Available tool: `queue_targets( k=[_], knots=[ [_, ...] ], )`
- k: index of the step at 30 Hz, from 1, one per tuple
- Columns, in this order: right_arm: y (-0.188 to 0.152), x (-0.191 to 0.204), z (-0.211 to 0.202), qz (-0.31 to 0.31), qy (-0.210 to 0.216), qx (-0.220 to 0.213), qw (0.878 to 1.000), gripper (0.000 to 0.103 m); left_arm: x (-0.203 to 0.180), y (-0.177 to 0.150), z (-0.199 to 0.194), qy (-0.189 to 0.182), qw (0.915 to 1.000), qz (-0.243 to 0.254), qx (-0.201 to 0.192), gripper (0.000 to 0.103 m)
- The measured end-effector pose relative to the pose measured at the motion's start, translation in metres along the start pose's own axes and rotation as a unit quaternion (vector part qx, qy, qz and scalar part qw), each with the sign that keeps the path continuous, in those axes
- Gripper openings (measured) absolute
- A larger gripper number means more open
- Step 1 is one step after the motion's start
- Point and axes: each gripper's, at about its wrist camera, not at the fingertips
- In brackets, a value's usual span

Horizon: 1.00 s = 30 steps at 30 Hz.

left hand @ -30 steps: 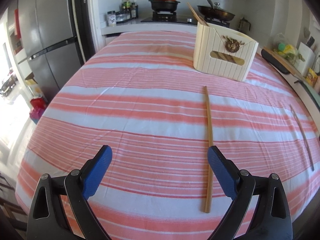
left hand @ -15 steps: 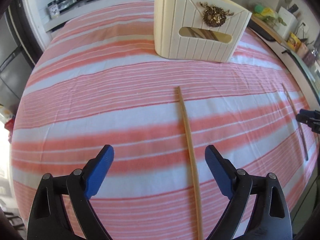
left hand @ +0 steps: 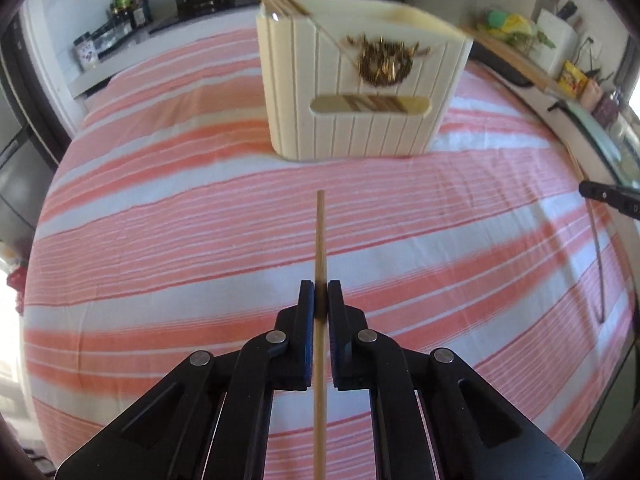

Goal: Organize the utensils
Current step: 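Carry the chopstick upright into the caddy with the left gripper while the right gripper carries another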

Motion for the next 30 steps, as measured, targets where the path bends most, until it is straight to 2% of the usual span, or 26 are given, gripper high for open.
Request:
queue_targets(
  k=[5, 11, 14, 17, 21, 23, 26, 30],
  knots=[
    [0.003, 0.008, -0.077, 0.0, 0.037, -0.093, 0.995, 0.007, -0.006, 0.008, -0.077, -0.032, 0.9937, 0.003, -0.107, 0.005],
    [0.012, 0.025, -0.143, -0.001, 0.051, -0.191, 0.98, 0.007, -0.01, 0.04, -0.144, -0.053, 0.9754, 0.013, -0.214, 0.005],
    [0.036, 0.034, -0.163, -0.004, 0.052, -0.234, 0.971, 0.007, -0.009, 0.07, -0.175, -0.06, 0.9638, 0.018, -0.259, 0.005],
    [0.079, 0.049, -0.176, -0.014, 0.057, -0.263, 0.963, 0.007, -0.007, 0.109, -0.199, -0.051, 0.9534, 0.022, -0.297, 0.005],
    [0.137, 0.072, -0.187, -0.025, 0.07, -0.29, 0.954, 0.007, 0.001, 0.162, -0.204, -0.04, 0.9457, 0.016, -0.322, 0.004],
    [0.162, 0.084, -0.188, -0.033, 0.078, -0.299, 0.95, 0.007, 0.005, 0.183, -0.194, -0.033, 0.946, 0.012, -0.322, 0.004],
    [0.189, 0.102, -0.179, -0.046, 0.084, -0.303, 0.948, 0.007, 0.014, 0.205, -0.167, -0.032, 0.9517, -0.001, -0.305, 0.004],
    [0.206, 0.13, -0.147, -0.072, 0.093, -0.294, 0.949, 0.007, 0.024, 0.213, -0.116, -0.032, 0.9649, -0.018, -0.26, 0.004]
  ],
)
Point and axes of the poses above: each gripper's, at about its wrist camera, not at the fingertips, and z roughly the way its jaws point, x to its left, y to its top, and after that the axes turned 11 degrees about -y, right-handed
